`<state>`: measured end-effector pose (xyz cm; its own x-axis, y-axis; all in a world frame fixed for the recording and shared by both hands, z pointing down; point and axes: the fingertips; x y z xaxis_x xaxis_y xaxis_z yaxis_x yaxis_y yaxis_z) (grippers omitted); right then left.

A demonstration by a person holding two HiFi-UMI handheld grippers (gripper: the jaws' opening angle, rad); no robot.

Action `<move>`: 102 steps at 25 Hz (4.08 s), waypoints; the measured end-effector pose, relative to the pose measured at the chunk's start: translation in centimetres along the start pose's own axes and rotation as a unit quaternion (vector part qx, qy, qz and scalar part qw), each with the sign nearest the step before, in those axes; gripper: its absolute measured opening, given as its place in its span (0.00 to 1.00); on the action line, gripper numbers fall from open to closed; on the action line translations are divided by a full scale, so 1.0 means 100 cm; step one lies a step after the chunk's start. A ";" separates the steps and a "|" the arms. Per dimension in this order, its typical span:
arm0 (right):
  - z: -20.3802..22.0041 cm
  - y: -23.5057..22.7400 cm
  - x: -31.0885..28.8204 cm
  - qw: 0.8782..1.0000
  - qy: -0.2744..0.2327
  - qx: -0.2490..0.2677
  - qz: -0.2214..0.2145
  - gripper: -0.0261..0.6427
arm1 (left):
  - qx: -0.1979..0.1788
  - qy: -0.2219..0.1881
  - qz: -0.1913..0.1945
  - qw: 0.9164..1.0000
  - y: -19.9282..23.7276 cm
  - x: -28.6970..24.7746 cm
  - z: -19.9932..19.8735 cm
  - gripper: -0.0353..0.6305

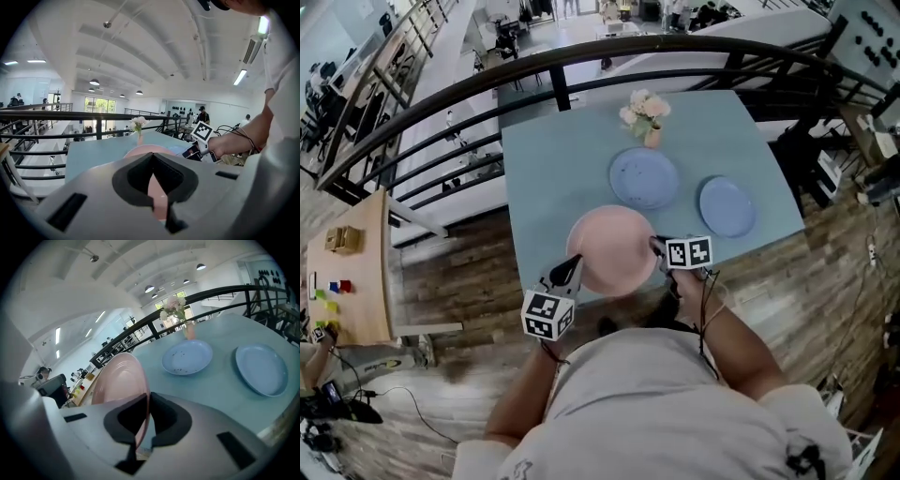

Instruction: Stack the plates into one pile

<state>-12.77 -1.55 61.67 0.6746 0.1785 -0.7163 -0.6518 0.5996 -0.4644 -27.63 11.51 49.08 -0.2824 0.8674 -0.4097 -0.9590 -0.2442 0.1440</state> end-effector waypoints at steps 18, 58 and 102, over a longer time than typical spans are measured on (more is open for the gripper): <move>-0.009 -0.204 0.137 0.997 -0.048 -0.057 0.030 0.08 | -0.040 0.014 0.065 0.997 -0.163 -0.170 -0.062 0.06; -0.028 -0.434 0.176 0.978 -0.037 -0.186 0.091 0.09 | -0.013 0.111 0.130 0.985 -0.219 -0.380 -0.055 0.06; -0.044 -0.374 0.224 0.989 -0.077 0.057 0.112 0.26 | -0.025 0.084 0.112 0.990 -0.232 -0.357 -0.071 0.06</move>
<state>25.26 -23.39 60.70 0.5681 0.4293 -0.7022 -0.7539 0.6137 -0.2347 4.49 -16.83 53.96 -0.4835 0.7066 -0.5167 -0.8711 -0.4464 0.2046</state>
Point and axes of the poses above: the fingertips, and each gripper's own axes: x backward along the fingers, y to its left, z out of its underside, and after that the axes turned 4 degrees about y, right-handed
